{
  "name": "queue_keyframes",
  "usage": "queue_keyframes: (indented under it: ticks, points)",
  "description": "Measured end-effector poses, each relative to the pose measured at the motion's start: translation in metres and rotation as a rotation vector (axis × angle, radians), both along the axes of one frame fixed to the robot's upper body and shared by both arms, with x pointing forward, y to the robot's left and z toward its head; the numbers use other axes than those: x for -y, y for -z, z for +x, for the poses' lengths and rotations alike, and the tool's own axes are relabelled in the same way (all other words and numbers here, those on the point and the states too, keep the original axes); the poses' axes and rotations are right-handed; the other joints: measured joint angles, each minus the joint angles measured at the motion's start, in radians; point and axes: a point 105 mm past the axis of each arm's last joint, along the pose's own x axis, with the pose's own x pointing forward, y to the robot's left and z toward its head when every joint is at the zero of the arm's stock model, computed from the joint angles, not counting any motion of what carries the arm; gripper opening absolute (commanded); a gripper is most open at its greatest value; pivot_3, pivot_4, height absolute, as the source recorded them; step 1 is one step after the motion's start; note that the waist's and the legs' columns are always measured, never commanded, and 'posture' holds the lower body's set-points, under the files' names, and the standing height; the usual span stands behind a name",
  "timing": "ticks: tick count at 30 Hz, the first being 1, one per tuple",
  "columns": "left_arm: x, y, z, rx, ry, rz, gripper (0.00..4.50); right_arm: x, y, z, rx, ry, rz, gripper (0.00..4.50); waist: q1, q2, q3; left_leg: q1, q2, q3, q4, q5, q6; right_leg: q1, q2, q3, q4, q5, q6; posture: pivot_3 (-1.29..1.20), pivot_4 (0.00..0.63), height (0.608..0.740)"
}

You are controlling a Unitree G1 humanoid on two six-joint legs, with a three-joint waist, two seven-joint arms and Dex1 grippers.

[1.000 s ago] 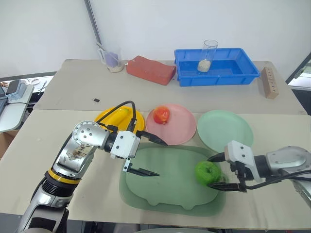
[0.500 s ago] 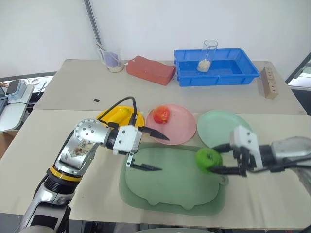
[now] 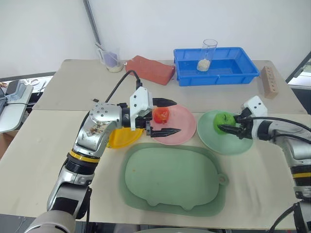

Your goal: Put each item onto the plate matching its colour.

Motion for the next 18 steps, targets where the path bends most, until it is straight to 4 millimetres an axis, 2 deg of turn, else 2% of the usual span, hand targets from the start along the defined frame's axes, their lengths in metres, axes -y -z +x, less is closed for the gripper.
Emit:
queue_keyframes:
  ticks: [5, 10, 15, 17, 18]
  points:
    - [-0.004, 0.006, -0.001, -0.012, -0.009, 0.012, 4.5, 0.003, 0.004, 0.0, -0.02, 0.008, 0.008, 4.47, 0.0, 0.001, 0.0, 0.0, 0.0, 0.0, 0.0, 0.0, 0.0, 0.0, 0.0, 0.0, 0.0, 0.0, 0.0, 0.0, 0.15, 0.74]
    - [-0.013, 0.01, 0.002, -0.02, -0.049, 0.026, 4.5, 0.005, -0.005, -0.005, 0.008, -0.008, 0.033, 4.47, 0.003, 0.001, -0.001, -0.001, 0.0, 0.0, 0.001, 0.0, 0.0, 0.0, 0.0, 0.0, 0.0, 0.0, 0.0, 0.0, 0.15, 0.74]
    - [-0.043, 0.004, 0.02, -0.089, -0.234, -0.004, 4.5, 0.001, -0.051, -0.015, 0.146, -0.042, 0.129, 4.47, 0.001, 0.001, 0.0, 0.0, 0.0, 0.0, 0.0, 0.0, 0.0, 0.0, 0.0, 0.0, 0.001, 0.0, 0.0, 0.0, 0.15, 0.74]
    - [-0.064, -0.005, 0.033, -0.125, -0.364, -0.063, 4.5, 0.001, -0.071, -0.022, 0.212, -0.05, 0.162, 4.47, 0.0, 0.001, 0.0, 0.0, 0.0, 0.0, 0.0, 0.0, 0.0, 0.0, 0.0, 0.0, 0.001, 0.0, 0.0, 0.0, 0.15, 0.74]
    - [-0.081, -0.011, 0.042, -0.131, -0.466, -0.106, 4.5, 0.004, -0.08, -0.024, 0.249, -0.03, 0.173, 4.47, 0.0, 0.001, 0.0, 0.0, 0.0, -0.001, 0.0, 0.0, 0.0, 0.0, 0.0, 0.0, 0.001, 0.0, 0.0, 0.0, 0.15, 0.74]
